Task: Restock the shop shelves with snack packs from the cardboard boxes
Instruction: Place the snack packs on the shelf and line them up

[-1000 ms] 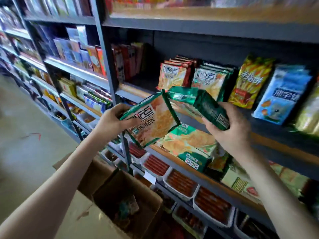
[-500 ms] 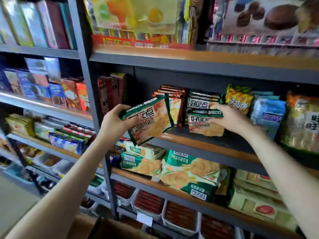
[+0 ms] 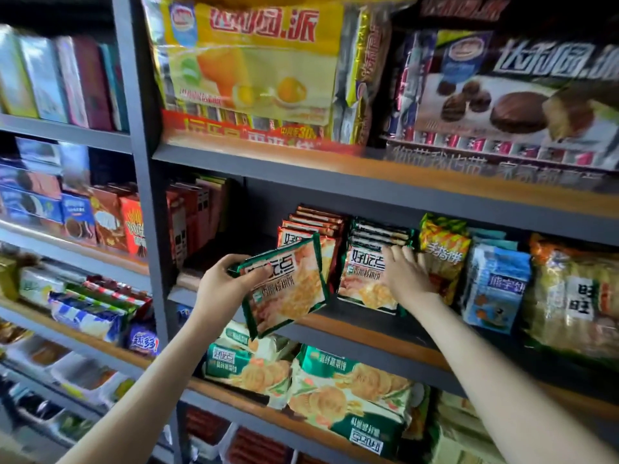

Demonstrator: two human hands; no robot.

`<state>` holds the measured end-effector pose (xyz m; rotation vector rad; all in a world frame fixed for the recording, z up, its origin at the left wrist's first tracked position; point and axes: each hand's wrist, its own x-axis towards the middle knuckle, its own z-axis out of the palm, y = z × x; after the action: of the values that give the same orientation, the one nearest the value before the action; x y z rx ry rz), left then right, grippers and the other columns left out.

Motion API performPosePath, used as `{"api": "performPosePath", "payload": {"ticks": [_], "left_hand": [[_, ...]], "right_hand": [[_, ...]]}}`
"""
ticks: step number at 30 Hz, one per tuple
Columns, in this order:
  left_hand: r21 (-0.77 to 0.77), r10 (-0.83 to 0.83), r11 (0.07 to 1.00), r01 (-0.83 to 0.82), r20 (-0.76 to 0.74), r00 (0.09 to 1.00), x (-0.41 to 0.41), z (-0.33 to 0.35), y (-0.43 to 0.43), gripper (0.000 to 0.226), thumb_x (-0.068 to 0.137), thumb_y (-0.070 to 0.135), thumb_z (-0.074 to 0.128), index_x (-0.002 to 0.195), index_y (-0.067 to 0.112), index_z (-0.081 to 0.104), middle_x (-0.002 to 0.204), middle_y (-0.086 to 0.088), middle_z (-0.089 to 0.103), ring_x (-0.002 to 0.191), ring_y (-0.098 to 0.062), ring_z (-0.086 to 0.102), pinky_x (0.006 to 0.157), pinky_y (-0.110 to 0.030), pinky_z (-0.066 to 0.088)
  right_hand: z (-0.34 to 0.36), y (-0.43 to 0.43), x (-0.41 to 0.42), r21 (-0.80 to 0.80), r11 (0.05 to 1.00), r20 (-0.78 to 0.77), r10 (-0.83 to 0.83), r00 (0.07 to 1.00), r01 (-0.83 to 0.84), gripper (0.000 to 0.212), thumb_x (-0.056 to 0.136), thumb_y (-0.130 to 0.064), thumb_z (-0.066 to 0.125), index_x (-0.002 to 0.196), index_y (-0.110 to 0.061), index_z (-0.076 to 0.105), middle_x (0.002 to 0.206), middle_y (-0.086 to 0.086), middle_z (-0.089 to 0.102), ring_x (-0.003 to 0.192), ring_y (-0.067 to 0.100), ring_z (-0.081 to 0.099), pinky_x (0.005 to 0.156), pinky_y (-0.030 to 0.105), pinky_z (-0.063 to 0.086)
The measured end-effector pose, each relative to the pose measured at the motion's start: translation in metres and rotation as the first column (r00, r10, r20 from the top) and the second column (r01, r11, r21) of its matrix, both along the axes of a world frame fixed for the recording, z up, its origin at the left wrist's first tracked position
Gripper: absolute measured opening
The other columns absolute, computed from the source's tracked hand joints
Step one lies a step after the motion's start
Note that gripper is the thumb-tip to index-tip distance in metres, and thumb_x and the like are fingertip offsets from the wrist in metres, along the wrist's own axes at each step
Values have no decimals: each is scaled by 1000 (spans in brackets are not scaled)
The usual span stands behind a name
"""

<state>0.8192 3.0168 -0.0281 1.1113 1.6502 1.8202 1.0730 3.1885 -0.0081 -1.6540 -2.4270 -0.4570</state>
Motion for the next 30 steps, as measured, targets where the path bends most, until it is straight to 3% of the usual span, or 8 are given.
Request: {"api": "performPosePath", "payload": {"ticks": [3, 5, 8, 10, 13, 19, 25, 30], "left_hand": [[0, -39, 999, 39, 14, 999, 11, 7, 2, 33, 74, 24, 83, 100, 15, 65, 85, 5, 72, 65, 2, 66, 55, -10, 46], [-11, -73, 997, 73, 15, 997, 16, 10, 6, 36, 72, 26, 83, 101, 15, 65, 89, 2, 73, 73, -5, 70, 62, -17, 49], [-32, -157, 987, 157, -7, 988, 28, 17, 14, 33, 72, 25, 84, 98, 19, 65, 89, 2, 74, 78, -12, 72, 69, -25, 54], [-34, -255, 966, 255, 10, 967, 41, 22, 19, 34, 74, 21, 82, 101, 17, 64, 89, 2, 74, 78, -13, 73, 65, -24, 55], [11, -345, 939, 344, 18, 939, 60, 23, 35, 39, 74, 24, 82, 105, 19, 58, 98, -4, 73, 86, -19, 72, 71, -32, 57], [27, -321, 945, 327, -130, 938, 106, 16, 78, 58, 84, 28, 74, 129, 22, 37, 112, 3, 59, 94, -12, 63, 78, -28, 55], [-119, -328, 945, 305, -328, 886, 116, -11, 113, 68, 86, 16, 71, 135, 11, 24, 120, -14, 61, 92, -15, 68, 74, -31, 56], [-239, -293, 954, 180, -628, 721, 107, -26, 128, 106, 81, 36, 76, 152, 6, 3, 140, -19, 44, 128, -33, 46, 103, -43, 43]], "right_hand": [[0, 4, 0, 60, 997, 43, 36, 998, -39, 75, 93, -43, 55, 151, -16, 14, 154, 2, 23, 141, 23, 17, 114, 44, 13], [7, -6, 0, 44, 994, -144, 104, 984, -99, 78, 90, -53, 55, 151, -23, 17, 156, -1, 19, 142, 23, 15, 114, 44, 14], [19, -42, 3, -244, 814, -771, 167, 615, -527, 77, 81, -56, 57, 147, -32, 27, 145, -7, 36, 139, 15, 27, 108, 34, 25], [16, -60, 9, -328, 651, -872, 70, 484, -685, 85, 72, -62, 64, 144, -30, 33, 139, -16, 40, 134, 8, 34, 108, 31, 31], [-4, -57, 17, -284, 784, -821, 98, 563, -551, 79, 64, -59, 78, 130, -26, 50, 128, -12, 58, 120, 9, 54, 102, 36, 44], [-23, -47, 32, -182, 878, -977, -110, 183, -443, 53, 83, -16, 74, 128, -21, 46, 108, -21, 56, 105, 3, 54, 93, 29, 40], [-34, -38, 28, -174, 950, -943, -86, 320, -258, 65, 88, -20, 69, 142, -19, 32, 119, -10, 44, 115, 10, 43, 89, 24, 33], [-43, -27, 35, -151, 983, -797, -56, 601, -109, 70, 82, -24, 76, 135, -7, 33, 132, 9, 44, 125, 24, 42, 96, 26, 35]]}}
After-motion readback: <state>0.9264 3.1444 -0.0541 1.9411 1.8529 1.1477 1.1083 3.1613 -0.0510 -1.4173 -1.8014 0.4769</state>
